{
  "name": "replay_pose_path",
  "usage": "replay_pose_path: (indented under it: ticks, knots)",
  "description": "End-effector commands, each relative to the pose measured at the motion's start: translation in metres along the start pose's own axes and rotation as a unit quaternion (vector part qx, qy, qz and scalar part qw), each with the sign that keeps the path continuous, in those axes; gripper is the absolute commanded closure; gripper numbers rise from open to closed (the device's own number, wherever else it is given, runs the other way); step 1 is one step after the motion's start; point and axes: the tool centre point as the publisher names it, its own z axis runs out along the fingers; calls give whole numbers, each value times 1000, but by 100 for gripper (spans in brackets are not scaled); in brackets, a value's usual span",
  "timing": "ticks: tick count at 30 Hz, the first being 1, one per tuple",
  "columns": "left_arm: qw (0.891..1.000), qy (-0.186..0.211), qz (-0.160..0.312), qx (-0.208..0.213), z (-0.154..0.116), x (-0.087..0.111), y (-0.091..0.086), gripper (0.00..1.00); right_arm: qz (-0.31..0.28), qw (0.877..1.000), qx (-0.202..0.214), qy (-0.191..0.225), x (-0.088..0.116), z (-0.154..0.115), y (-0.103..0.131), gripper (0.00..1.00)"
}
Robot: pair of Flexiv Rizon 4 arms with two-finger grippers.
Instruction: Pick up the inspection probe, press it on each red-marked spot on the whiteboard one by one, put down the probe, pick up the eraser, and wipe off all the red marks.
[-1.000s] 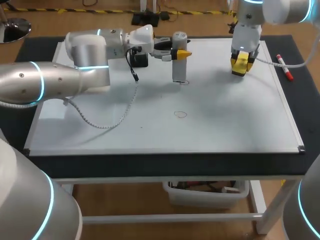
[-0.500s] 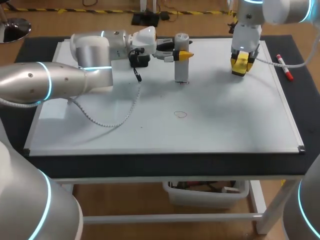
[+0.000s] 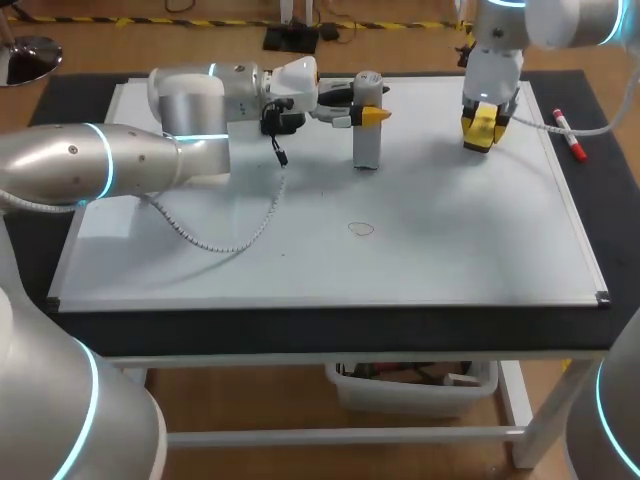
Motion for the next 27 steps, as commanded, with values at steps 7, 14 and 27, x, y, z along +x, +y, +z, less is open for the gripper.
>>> replay_pose_path:
  ticks: [7, 14, 27]
  knots:
    - [1000, 9, -2, -2, 2, -6, 6, 100, -1, 1000, 0, 1, 0, -1, -1, 100]
    - [1000, 9, -3, -4, 4, -5, 6, 100, -1, 1000, 0, 1, 0, -1, -1, 100]
    - [1000, 11, -3, -7, 4, -4, 4, 100, -1, 1000, 0, 1, 0, -1, -1, 100]
